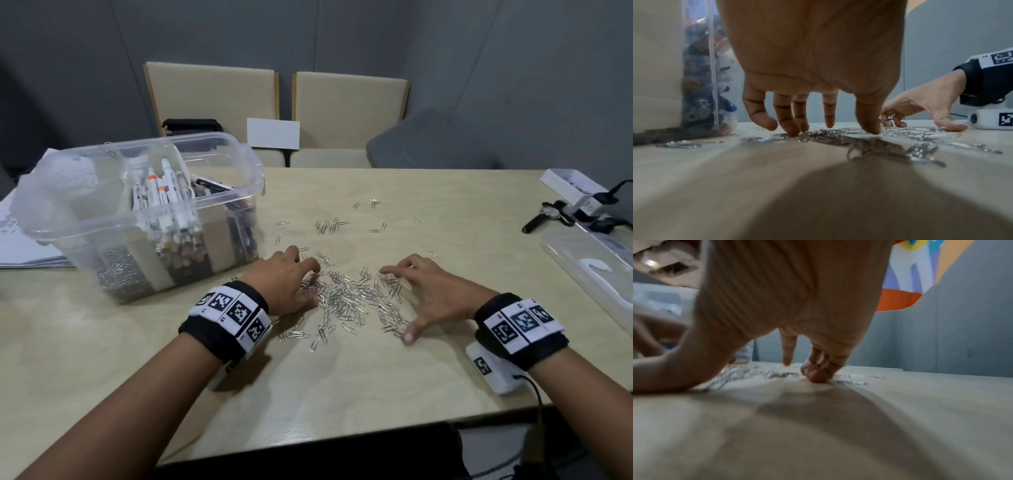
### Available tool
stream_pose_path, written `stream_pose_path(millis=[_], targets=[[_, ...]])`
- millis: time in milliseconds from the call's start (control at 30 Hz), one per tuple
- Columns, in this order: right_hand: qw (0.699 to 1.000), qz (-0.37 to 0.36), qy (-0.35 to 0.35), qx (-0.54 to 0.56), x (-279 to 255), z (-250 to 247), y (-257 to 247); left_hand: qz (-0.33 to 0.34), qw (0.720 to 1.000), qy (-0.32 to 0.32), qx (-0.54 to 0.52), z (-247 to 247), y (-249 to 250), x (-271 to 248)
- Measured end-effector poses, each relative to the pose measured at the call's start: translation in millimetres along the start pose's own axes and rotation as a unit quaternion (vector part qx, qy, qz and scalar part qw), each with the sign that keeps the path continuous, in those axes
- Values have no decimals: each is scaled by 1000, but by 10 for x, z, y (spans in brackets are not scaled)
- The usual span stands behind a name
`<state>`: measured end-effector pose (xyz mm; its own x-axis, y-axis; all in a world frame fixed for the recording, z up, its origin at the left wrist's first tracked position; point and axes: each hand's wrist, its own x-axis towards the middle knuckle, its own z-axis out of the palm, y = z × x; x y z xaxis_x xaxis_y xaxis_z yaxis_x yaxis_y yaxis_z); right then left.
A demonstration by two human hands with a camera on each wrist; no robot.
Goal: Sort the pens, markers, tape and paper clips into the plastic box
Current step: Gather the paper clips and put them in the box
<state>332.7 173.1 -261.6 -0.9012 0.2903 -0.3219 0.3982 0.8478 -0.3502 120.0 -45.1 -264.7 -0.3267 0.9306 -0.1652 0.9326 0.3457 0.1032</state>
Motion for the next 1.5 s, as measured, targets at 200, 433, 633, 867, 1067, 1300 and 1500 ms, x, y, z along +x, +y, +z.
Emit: stream_pose_path(millis=[200, 433, 633, 867, 1067, 1300, 1500], targets=[[998, -16, 40, 54, 234, 106, -134, 36, 998, -50, -12, -23, 23, -34], [985, -118, 99, 77, 422, 145, -495, 73, 993, -75, -54, -19, 15, -40], [985, -144, 16, -98, 462, 243, -562, 57, 996, -42, -59, -38, 6, 3], [980, -151, 75, -103, 448, 227, -673, 60, 997, -48, -18, -36, 33, -27], [983, -109, 78, -127, 397, 188, -876, 40, 998, -24, -40, -23, 71, 47], [986, -73, 120, -87, 470, 51, -1003, 29, 998, 9, -54, -124, 35, -15], [956, -151, 252, -12, 533, -441, -1486, 30, 982, 143, -118, -619, -244, -431]])
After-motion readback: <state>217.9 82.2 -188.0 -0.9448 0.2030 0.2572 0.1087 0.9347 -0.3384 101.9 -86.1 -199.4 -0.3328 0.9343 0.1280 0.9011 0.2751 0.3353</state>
